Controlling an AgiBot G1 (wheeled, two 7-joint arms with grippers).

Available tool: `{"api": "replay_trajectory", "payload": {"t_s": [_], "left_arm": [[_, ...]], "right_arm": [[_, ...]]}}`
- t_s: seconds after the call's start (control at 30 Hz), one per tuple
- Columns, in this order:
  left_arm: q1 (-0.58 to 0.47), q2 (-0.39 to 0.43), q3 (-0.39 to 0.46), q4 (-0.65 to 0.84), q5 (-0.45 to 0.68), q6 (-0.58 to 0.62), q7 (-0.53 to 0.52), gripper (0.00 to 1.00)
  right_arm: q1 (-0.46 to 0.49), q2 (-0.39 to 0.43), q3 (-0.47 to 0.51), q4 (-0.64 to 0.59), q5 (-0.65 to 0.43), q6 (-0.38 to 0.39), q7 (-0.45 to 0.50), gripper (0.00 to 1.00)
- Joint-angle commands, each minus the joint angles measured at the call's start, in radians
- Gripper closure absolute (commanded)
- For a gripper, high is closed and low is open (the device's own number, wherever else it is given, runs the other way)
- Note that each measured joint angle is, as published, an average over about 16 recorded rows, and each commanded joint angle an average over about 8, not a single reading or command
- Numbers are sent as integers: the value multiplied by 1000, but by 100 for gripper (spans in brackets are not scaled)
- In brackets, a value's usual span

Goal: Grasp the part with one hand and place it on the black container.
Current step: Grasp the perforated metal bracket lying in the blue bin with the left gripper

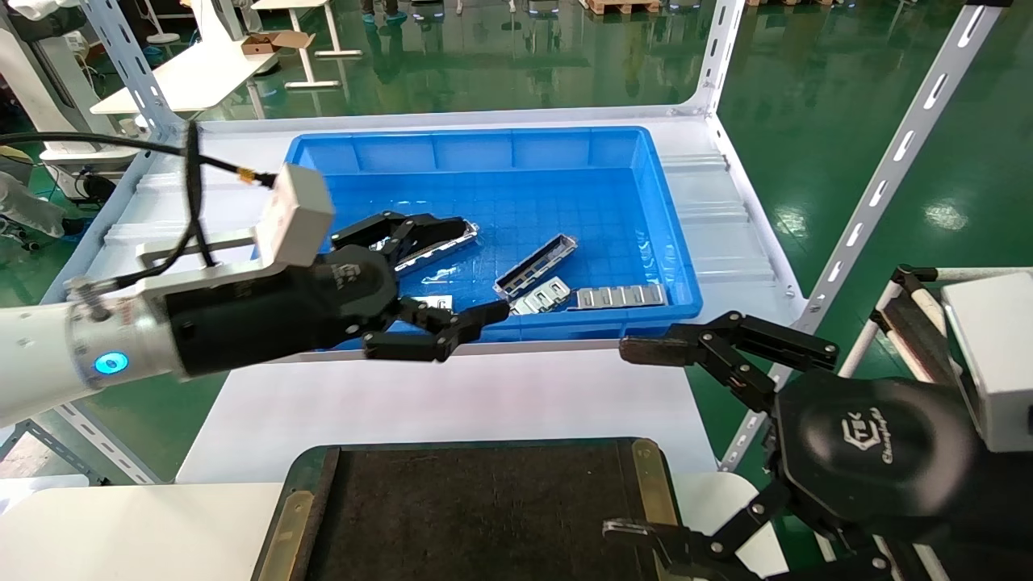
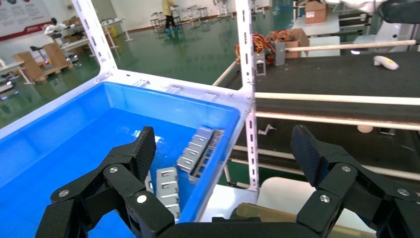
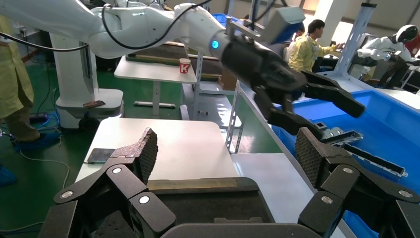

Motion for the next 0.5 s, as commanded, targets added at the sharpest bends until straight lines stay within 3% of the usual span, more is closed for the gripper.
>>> {"api": "replay_trajectory", "payload": {"t_s": [0.03, 0.5], "left_arm": [[-16, 26, 9, 37, 17, -18, 2, 0], [-154, 219, 74, 326, 145, -147, 96, 0]], "right_arm": [[0, 0, 0, 0, 0, 0, 0, 0], [0, 0, -1, 0, 1, 1, -1, 0]]}}
